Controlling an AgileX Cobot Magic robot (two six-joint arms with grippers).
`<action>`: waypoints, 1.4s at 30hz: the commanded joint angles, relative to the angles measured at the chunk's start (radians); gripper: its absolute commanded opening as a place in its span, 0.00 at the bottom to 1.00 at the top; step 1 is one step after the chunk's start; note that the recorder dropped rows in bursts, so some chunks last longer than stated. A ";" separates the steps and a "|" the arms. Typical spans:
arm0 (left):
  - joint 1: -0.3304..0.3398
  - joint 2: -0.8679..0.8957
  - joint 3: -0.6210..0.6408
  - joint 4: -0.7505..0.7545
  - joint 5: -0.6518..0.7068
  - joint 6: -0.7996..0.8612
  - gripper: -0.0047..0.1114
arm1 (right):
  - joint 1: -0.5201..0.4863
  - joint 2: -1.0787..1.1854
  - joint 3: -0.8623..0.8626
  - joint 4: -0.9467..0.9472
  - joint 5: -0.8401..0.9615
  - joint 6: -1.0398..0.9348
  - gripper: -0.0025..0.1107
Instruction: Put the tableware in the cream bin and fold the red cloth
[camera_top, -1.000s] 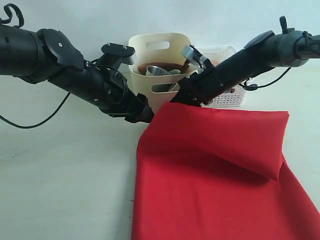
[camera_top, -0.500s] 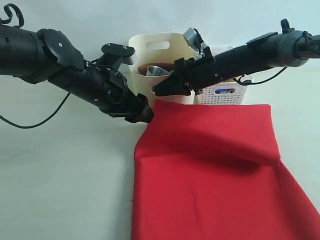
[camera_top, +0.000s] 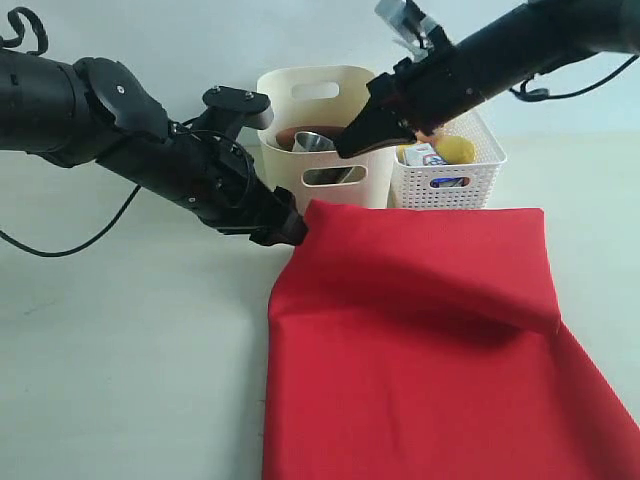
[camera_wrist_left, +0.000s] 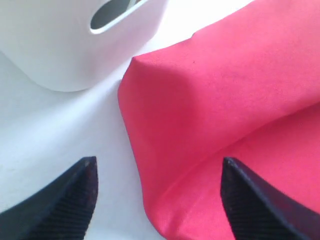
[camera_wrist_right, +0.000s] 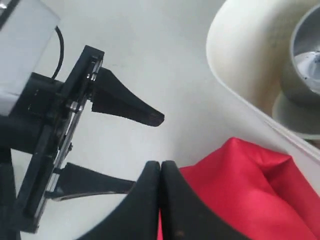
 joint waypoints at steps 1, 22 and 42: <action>0.002 0.001 -0.006 -0.005 0.010 -0.010 0.61 | -0.002 -0.151 0.087 -0.115 -0.090 0.062 0.02; 0.002 -0.074 0.163 0.075 0.010 -0.140 0.61 | -0.101 -0.595 0.675 -0.652 -0.235 0.521 0.36; 0.002 -0.503 0.413 -0.071 -0.279 -0.152 0.61 | -0.174 -0.484 0.980 -0.663 -0.469 0.620 0.70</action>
